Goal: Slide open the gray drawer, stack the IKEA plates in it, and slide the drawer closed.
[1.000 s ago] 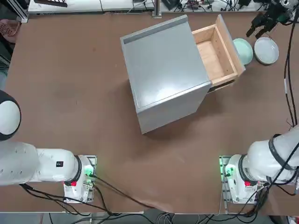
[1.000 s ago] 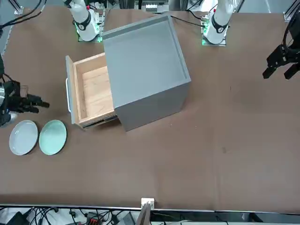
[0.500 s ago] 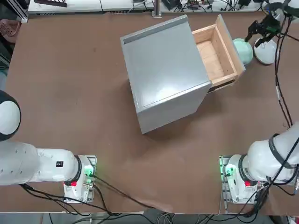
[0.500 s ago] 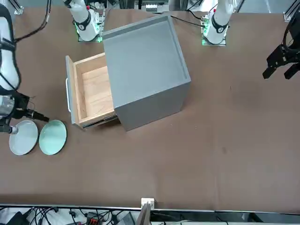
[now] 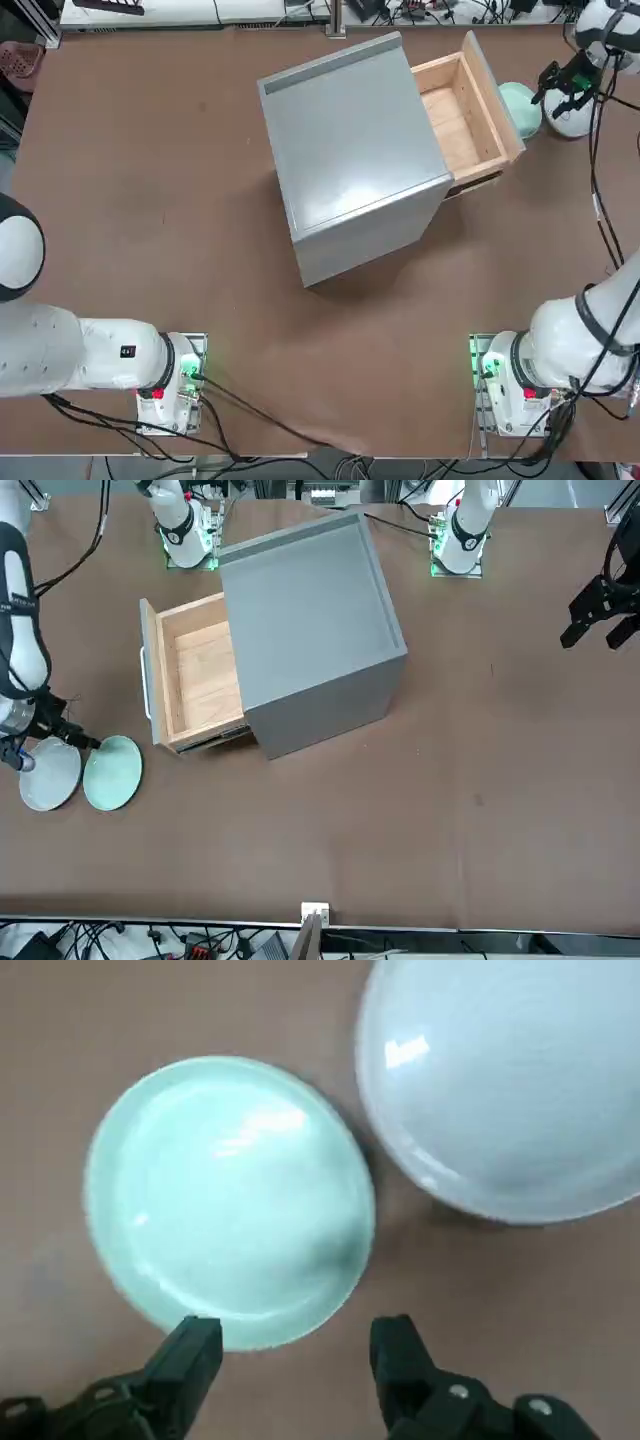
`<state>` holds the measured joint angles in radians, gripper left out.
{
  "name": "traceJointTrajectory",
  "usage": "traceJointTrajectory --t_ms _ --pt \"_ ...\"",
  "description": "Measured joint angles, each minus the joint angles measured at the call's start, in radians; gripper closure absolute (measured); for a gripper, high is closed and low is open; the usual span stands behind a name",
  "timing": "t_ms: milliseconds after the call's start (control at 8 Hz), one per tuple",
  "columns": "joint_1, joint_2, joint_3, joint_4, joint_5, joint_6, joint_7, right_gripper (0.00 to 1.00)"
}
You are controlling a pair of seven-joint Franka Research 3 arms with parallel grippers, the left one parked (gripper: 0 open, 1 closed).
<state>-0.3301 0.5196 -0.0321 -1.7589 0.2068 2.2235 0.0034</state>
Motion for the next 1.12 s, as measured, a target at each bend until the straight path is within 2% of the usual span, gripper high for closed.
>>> traceJointTrajectory --t_ms 375,1125 --pt "-0.013 0.079 0.001 -0.001 0.000 0.091 0.058 0.12" --pt "-0.012 0.121 0.002 0.000 0.000 0.155 0.109 0.22"
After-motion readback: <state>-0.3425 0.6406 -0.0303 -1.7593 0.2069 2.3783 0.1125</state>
